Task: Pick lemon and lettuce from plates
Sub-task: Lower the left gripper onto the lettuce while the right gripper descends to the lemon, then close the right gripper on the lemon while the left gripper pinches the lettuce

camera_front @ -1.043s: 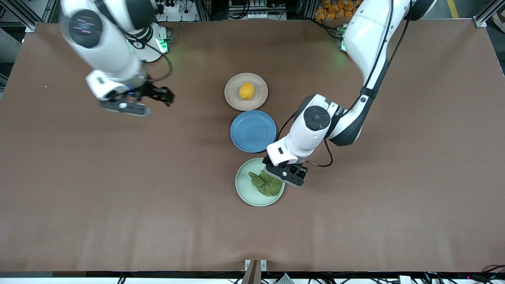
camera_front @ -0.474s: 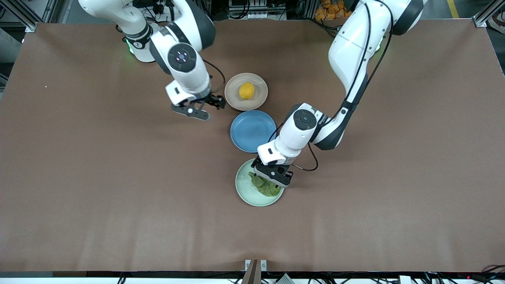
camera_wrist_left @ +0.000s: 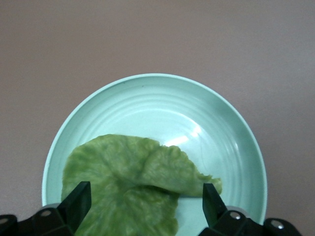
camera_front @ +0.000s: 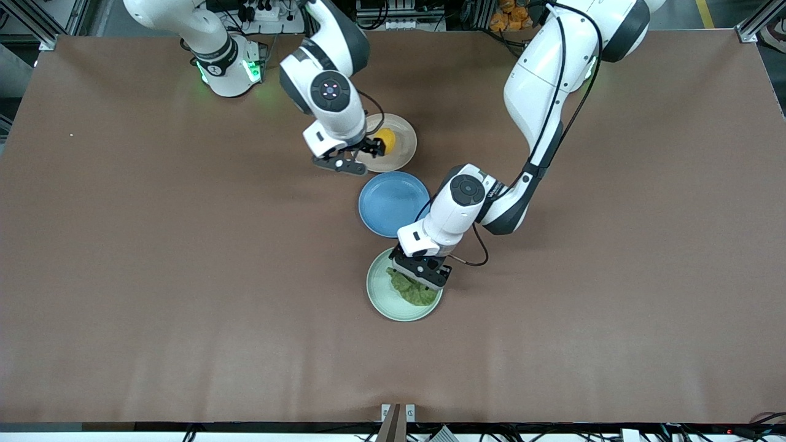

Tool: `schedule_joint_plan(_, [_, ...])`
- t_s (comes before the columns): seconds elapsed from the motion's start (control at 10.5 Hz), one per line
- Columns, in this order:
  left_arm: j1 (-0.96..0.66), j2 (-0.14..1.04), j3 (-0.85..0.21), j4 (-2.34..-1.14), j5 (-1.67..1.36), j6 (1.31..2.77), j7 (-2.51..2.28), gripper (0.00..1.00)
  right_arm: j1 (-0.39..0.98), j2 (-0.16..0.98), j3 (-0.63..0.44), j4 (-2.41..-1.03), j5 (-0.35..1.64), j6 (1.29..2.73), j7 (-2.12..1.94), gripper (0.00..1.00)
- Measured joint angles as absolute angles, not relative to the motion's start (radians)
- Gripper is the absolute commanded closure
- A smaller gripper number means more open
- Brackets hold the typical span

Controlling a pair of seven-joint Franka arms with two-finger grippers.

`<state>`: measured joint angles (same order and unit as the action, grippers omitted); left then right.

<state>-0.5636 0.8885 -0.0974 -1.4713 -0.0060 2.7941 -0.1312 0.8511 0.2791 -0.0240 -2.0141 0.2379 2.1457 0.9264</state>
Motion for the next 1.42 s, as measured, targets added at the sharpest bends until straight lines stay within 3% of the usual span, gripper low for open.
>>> schedule_joint_plan(0.28, [-0.564,0.899,-0.084,-1.471,-0.006,2.794,-0.131,0.00,0.906,0.326,-0.024,-2.063,0.348,2.287,0.929,0.00])
schedule_joint_plan(0.47, [-0.564,0.907,-0.078,-1.471,-0.006,2.794,-0.131,0.13,0.954,0.364,-0.024,-2.078,0.355,2.322,0.930,0.00])
schedule_joint_plan(0.76, [-0.564,0.915,-0.078,-1.469,-0.006,2.794,-0.131,0.17,1.002,0.415,-0.025,-2.080,0.356,2.351,0.931,0.00])
schedule_joint_plan(0.85, [-0.565,0.916,-0.078,-1.469,-0.006,2.794,-0.131,0.22,1.002,0.423,-0.025,-2.080,0.356,2.356,0.931,0.39])
schedule_joint_plan(0.95, [-0.565,0.917,-0.078,-1.469,-0.006,2.794,-0.131,0.29,1.003,0.428,-0.025,-2.080,0.356,2.359,0.931,0.99])
schedule_joint_plan(1.14, [-0.565,0.923,-0.078,-1.469,-0.006,2.794,-0.131,0.64,1.029,0.446,-0.025,-2.081,0.357,2.421,0.946,1.00])
schedule_joint_plan(1.23, [-0.565,0.926,-0.077,-1.469,-0.006,2.794,-0.131,0.71,1.042,0.452,-0.027,-2.080,0.357,2.439,0.964,1.00])
schedule_joint_plan(1.42, [-0.565,0.925,-0.068,-1.466,-0.006,2.794,-0.131,0.72,1.044,0.451,-0.030,-2.079,0.357,2.439,0.970,1.00])
